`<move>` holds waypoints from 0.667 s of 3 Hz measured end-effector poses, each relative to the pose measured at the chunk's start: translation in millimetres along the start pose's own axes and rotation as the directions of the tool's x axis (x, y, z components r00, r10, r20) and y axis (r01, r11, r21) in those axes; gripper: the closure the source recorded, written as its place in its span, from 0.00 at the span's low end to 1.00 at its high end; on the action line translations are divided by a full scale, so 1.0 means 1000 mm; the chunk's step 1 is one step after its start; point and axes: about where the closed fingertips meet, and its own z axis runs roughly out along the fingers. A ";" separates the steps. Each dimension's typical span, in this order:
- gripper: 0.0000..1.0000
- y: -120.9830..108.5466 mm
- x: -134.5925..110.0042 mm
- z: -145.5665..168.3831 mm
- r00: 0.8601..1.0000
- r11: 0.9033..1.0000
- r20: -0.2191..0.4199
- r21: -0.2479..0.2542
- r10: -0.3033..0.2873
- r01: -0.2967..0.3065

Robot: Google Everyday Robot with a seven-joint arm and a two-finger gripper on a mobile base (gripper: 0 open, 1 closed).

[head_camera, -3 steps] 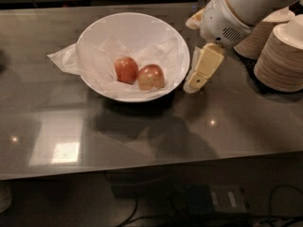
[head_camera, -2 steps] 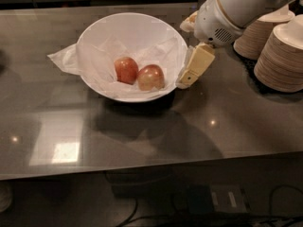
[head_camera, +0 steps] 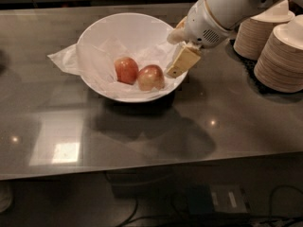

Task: Pick apple from white bowl

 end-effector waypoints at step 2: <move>0.33 0.010 -0.013 0.035 1.000 0.996 0.020 -0.086 -0.017 0.019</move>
Offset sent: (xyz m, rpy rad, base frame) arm 0.0015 0.0508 -0.0454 0.0074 0.1153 0.1084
